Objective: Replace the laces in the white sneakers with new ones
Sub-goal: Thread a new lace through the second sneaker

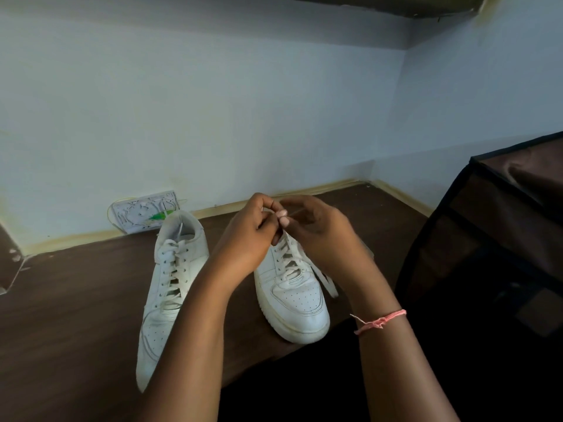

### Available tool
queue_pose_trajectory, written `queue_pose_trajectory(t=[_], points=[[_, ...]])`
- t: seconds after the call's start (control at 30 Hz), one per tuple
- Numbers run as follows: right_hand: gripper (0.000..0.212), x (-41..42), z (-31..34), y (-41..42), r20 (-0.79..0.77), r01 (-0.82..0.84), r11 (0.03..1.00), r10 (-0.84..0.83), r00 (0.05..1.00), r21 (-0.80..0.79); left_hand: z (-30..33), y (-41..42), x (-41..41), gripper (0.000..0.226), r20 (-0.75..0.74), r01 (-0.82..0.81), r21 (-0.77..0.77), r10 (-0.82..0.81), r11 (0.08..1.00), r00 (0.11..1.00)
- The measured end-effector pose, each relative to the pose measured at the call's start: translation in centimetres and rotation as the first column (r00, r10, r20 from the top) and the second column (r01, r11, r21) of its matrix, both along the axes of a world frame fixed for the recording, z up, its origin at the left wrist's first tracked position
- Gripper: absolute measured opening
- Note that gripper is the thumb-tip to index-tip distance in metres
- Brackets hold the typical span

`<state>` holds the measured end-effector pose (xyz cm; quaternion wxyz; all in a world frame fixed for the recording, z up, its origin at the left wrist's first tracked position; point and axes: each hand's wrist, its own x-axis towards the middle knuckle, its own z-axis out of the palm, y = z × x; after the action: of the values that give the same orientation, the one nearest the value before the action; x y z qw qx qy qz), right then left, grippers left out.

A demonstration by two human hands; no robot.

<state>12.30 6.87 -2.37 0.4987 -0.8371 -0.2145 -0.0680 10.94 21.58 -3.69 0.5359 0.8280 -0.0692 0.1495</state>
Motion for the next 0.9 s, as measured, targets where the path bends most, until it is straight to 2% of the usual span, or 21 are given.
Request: queue_pose_trajectory(t=[0.1,0.17,0.3,0.4,0.5,0.6,0.7,0.8,0.9], points=[[0.019,-0.2,0.3,-0.3,0.011,0.013,0.996,-0.014,1.0,0.093,0.2,-0.6,-0.1,0.009,0.016,0.041,-0.12,-0.039,0.992,0.999],[0.006,-0.1,0.5,-1.0,0.002,0.065,0.993,-0.065,0.998,0.102,0.2,-0.3,-0.2,0.007,0.018,0.046,-0.109,-0.044,0.993,0.999],[0.009,0.3,0.5,-2.3,0.079,0.215,0.976,-0.218,0.973,0.045,-0.1,0.7,0.1,0.02,0.018,0.042,-0.09,-0.041,0.995,0.999],[0.011,0.4,0.5,-2.5,0.034,0.18,0.981,-0.183,0.983,0.067,0.0,0.8,0.1,0.025,0.061,0.01,-0.162,0.0,0.987,0.998],[0.005,0.7,0.1,-1.8,0.172,0.228,0.974,-0.224,0.959,-0.002,0.0,0.6,0.0,0.029,0.073,0.004,-0.185,0.009,0.983,0.997],[0.021,0.7,-0.1,-0.9,0.266,0.197,0.977,-0.17,0.949,-0.077,-0.1,0.6,0.1,0.021,0.079,0.027,-0.187,-0.012,0.982,0.997],[0.011,0.8,-0.7,-0.3,0.407,0.263,0.957,-0.191,0.893,-0.127,-0.1,0.4,0.1,0.021,0.093,0.04,-0.195,-0.022,0.98,0.995],[0.005,1.0,-1.3,-0.1,0.413,0.297,0.948,-0.227,0.882,-0.114,-0.5,0.5,0.3,0.024,0.092,0.003,-0.132,0.009,0.991,0.996],[0.002,1.1,-1.9,-0.5,0.388,0.36,0.909,-0.26,0.884,-0.21,-1.7,1.2,1.1,0.025,0.116,-0.128,0.065,0.12,0.99,0.986]])
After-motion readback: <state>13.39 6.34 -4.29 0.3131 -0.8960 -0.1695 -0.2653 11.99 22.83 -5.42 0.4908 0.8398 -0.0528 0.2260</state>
